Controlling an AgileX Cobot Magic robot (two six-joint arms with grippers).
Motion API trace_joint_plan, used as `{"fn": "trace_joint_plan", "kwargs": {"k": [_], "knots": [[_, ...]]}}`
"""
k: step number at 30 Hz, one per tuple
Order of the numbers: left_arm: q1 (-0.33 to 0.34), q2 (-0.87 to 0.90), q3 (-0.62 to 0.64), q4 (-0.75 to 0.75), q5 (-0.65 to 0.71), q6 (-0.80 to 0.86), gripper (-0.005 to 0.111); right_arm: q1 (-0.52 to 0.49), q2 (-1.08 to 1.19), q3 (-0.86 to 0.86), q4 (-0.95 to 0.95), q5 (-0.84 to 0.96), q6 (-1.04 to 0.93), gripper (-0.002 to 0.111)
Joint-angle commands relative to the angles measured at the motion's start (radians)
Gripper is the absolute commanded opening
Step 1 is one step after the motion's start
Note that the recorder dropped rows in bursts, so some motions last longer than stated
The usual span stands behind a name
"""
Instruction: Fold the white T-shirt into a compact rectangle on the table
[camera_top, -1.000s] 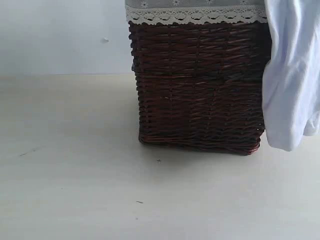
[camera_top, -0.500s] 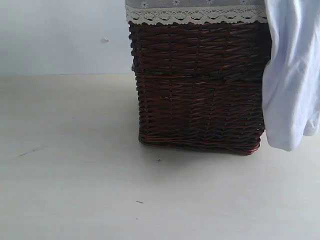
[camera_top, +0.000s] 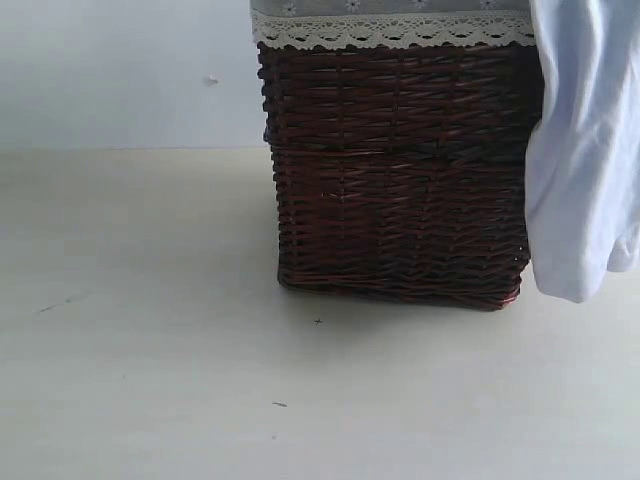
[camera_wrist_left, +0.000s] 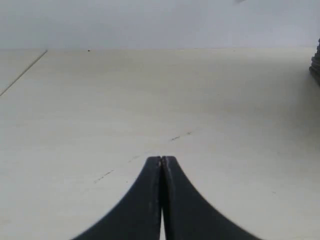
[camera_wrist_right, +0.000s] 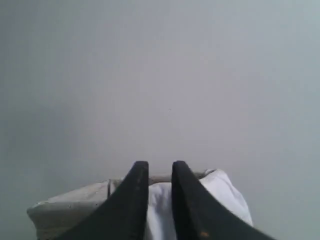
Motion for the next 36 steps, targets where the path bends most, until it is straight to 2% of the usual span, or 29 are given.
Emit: {"fn": "trace_joint_plan", "kwargs": {"k": [1,3,6,9,14,17,25,32,36], "knots": [[0.002,-0.006,-0.002,-0.003,-0.012,0.002,0.0,0.001,0.145,-0.213,-0.049,0.257,-0.065,0.048],[0.002,-0.006,-0.002,-0.003,-0.012,0.002,0.0,0.001,0.232,-0.322,-0.046,0.397,-0.139,0.063],[0.002,-0.006,-0.002,-0.003,-0.012,0.002,0.0,0.001,0.376,-0.464,-0.032,0.596,-0.231,0.078],[0.002,-0.006,-0.002,-0.003,-0.012,-0.001,0.0,0.001,0.502,-0.573,0.083,0.735,-0.364,0.079],[0.002,-0.006,-0.002,-0.003,-0.012,-0.001,0.0,0.001,0.679,-0.695,0.546,0.85,-0.739,0.079],[0.002,-0.006,-0.002,-0.003,-0.012,0.001,0.0,0.001,0.783,-0.753,0.633,0.909,-0.774,0.079],[0.002,-0.006,-0.002,-0.003,-0.012,0.001,0.0,0.001,0.937,-0.8,0.625,0.881,-0.889,0.079],[0.002,-0.006,-0.002,-0.003,-0.012,0.001,0.0,0.001,0.948,-0.8,0.401,0.813,-0.887,0.079],[0.002,-0.006,-0.002,-0.003,-0.012,0.001,0.0,0.001,0.977,-0.8,0.38,0.792,-0.868,0.079]]}}
